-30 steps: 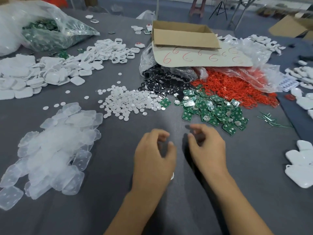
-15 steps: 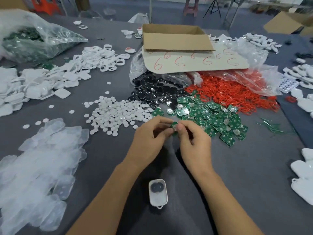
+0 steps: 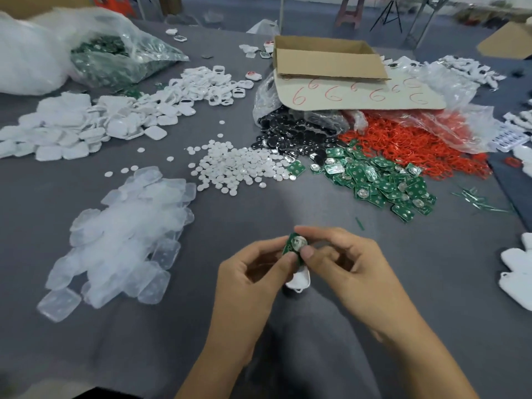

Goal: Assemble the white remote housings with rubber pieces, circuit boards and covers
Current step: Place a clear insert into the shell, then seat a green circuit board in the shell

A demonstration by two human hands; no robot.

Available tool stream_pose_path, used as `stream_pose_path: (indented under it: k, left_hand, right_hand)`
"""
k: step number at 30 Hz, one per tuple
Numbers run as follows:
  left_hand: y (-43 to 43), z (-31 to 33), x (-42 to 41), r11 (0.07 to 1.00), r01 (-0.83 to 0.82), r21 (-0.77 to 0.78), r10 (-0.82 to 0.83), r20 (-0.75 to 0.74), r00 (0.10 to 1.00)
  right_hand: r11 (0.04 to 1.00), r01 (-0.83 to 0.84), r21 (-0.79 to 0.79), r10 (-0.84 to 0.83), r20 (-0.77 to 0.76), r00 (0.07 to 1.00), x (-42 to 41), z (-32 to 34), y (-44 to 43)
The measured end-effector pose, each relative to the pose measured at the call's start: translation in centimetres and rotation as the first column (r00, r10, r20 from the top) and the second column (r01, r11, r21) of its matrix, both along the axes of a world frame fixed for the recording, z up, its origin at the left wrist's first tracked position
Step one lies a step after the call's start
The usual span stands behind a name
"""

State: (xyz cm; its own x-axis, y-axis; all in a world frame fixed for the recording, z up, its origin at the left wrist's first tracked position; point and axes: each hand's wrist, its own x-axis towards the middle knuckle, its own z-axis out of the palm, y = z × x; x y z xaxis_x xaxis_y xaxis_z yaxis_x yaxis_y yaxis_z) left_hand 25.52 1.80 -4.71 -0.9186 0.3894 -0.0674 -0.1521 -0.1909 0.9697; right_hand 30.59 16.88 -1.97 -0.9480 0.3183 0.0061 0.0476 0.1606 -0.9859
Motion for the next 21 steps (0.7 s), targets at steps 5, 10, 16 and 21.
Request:
stream_pose_path:
  k: [5, 10, 16, 21]
  left_hand:
    - [-0.5, -0.7, 1.8, 0.992, -0.125, -0.012, 0.125, 0.002, 0.992]
    - [-0.7, -0.9, 0.8, 0.996, -0.012, -0.083, 0.008, -0.049, 0.999]
    - [-1.0, -0.6, -1.2, 0.982, 0.104, -0.161, -0.118, -0.084, 0.989]
    - [-1.0, -2.0, -1.0, 0.973, 0.023, -0.231, -0.058, -0.142, 0.988]
  right_hand:
    - [0.995, 0.031, 0.093, -0.037, 0.063, 0.997, 1.6, -0.4, -0.2]
    - [0.995, -0.077, 0.059, 0.07, 0.117, 0.991, 3.1, -0.4, -0.2]
    - [0.991, -0.13, 0.006, 0.129, 0.115, 0.985, 2.9, -0.3, -0.1]
    - [0.992, -0.126, -0.009, 0.125, 0.153, 0.98, 3.4, -1.1, 0.1]
